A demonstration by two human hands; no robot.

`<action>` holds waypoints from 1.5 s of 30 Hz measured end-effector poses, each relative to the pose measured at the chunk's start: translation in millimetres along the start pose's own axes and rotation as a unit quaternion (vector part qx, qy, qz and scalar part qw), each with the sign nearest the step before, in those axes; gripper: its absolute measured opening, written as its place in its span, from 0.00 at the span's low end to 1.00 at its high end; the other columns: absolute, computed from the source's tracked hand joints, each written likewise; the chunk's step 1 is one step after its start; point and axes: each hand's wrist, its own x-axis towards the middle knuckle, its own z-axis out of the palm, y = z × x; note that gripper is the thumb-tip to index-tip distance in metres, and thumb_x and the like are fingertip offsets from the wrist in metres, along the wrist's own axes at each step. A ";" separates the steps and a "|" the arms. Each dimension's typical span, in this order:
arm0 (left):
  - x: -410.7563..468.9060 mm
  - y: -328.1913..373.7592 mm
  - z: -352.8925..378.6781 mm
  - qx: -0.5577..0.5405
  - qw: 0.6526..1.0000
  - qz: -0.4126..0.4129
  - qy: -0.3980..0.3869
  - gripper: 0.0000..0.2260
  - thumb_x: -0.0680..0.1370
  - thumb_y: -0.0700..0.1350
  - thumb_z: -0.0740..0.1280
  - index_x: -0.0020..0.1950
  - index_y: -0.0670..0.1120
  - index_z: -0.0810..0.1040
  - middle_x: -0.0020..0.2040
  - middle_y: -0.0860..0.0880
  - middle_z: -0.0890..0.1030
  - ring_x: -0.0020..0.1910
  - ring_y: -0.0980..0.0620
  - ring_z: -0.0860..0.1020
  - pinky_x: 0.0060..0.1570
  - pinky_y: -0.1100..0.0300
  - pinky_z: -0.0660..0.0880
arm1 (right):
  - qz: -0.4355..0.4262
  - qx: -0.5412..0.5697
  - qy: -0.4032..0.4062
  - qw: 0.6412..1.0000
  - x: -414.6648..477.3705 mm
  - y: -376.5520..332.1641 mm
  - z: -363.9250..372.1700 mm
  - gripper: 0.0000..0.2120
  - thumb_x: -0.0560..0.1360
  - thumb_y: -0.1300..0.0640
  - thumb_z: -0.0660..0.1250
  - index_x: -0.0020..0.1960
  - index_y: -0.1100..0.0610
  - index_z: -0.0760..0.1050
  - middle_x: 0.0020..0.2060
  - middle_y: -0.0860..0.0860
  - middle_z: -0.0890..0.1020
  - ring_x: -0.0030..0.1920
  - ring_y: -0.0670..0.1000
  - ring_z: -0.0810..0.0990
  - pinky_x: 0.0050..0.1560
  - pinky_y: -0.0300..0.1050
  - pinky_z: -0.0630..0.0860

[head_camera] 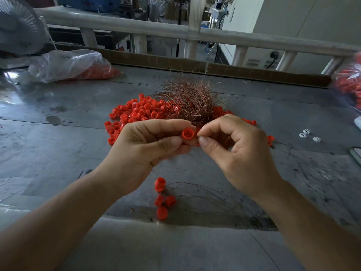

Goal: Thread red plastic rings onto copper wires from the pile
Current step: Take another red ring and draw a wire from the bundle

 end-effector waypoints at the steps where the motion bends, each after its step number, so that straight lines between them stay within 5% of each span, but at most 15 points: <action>1: 0.2 -0.2 0.1 0.001 1.000 0.001 0.000 0.13 0.66 0.35 0.68 0.48 0.42 0.82 0.45 0.43 0.84 0.45 0.48 0.83 0.41 0.64 0.78 | 0.001 0.000 0.001 1.000 0.3 0.1 0.0 0.02 0.69 0.60 0.67 0.39 0.55 0.78 0.34 0.46 0.77 0.36 0.42 0.74 0.37 0.30 0.68; 25: 1.5 0.9 -3.1 -0.045 0.999 -0.026 -0.012 0.11 0.61 0.38 0.70 0.42 0.44 0.85 0.41 0.45 0.84 0.41 0.51 0.83 0.38 0.66 0.78 | 0.002 0.012 -0.013 1.000 0.4 -3.2 -2.8 0.07 0.69 0.62 0.65 0.40 0.50 0.77 0.34 0.45 0.78 0.36 0.42 0.75 0.37 0.29 0.68; 35: -1.0 2.5 1.5 -0.080 0.995 -0.047 -0.031 0.11 0.61 0.37 0.69 0.41 0.44 0.85 0.40 0.45 0.84 0.39 0.52 0.83 0.36 0.66 0.78 | 0.156 0.232 -0.086 0.956 3.9 -2.3 -5.1 0.10 0.64 0.64 0.67 0.38 0.52 0.69 0.26 0.47 0.73 0.25 0.44 0.72 0.25 0.35 0.68; 41: -2.4 1.9 3.2 -0.087 0.992 -0.064 -0.064 0.09 0.63 0.37 0.68 0.41 0.43 0.84 0.42 0.43 0.84 0.40 0.51 0.83 0.36 0.66 0.78 | 0.185 0.228 -0.132 0.947 3.3 0.5 -3.0 0.16 0.67 0.73 0.67 0.37 0.54 0.68 0.25 0.46 0.75 0.24 0.44 0.72 0.25 0.40 0.67; 45: -1.9 0.9 3.1 -0.086 0.993 -0.072 -0.047 0.09 0.63 0.37 0.68 0.40 0.43 0.84 0.40 0.43 0.84 0.39 0.50 0.83 0.36 0.65 0.78 | 0.193 0.191 -0.166 0.948 9.5 2.3 -18.7 0.09 0.66 0.59 0.71 0.37 0.54 0.70 0.25 0.50 0.79 0.21 0.43 0.72 0.19 0.34 0.64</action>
